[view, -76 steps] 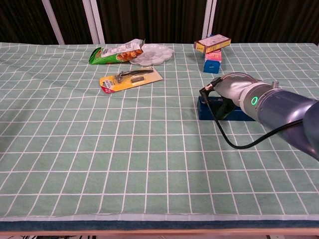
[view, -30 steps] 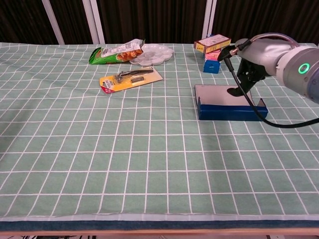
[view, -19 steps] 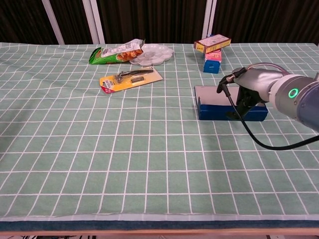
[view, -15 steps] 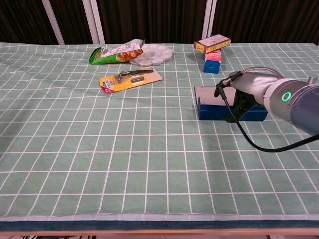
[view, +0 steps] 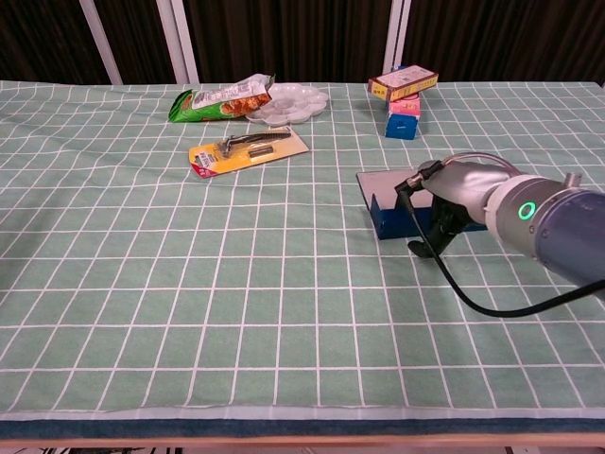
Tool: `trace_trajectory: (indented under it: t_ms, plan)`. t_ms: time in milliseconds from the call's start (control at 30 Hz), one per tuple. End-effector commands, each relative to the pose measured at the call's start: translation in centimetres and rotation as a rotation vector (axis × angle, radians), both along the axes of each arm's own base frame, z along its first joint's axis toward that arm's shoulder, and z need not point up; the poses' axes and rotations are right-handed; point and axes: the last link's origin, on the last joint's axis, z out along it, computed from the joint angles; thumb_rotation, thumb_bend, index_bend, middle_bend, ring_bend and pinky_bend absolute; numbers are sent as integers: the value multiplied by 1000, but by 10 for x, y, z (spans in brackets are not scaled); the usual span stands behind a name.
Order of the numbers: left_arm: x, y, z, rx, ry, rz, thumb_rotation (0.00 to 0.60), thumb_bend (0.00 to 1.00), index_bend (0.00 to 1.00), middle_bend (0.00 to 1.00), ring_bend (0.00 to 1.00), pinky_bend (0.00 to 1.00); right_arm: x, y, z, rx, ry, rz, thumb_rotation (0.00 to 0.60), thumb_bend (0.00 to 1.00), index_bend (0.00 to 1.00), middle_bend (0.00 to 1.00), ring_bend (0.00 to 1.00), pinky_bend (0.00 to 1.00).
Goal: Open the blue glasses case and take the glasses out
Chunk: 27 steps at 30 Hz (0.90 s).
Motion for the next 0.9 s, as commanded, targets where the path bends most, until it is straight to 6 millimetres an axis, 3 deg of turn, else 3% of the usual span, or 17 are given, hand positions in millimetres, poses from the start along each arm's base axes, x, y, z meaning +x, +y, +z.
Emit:
trace_trajectory:
  t_ms: [33,400,733,900]
  plan:
    - [0,0,0,1,0,0,600,21,0,0,0,0,0,7,1,11,-2,3,600,466,334,986,1000,1000]
    - [1,-1,0,-1,-2,-4,600,21,0,0,0,0,-9,29,20,24,56,1,600,466,358,994,1000,1000]
    - [-1,0,3,14,-8,6,600,21,0,0,0,0,-39,32,46,-26,192,-73,600,466,356,994,1000,1000]
    - [0,0,2,13,-6,4,600,21,0,0,0,0,-37,24,58,-94,141,-95,600,378,235,994,1000,1000]
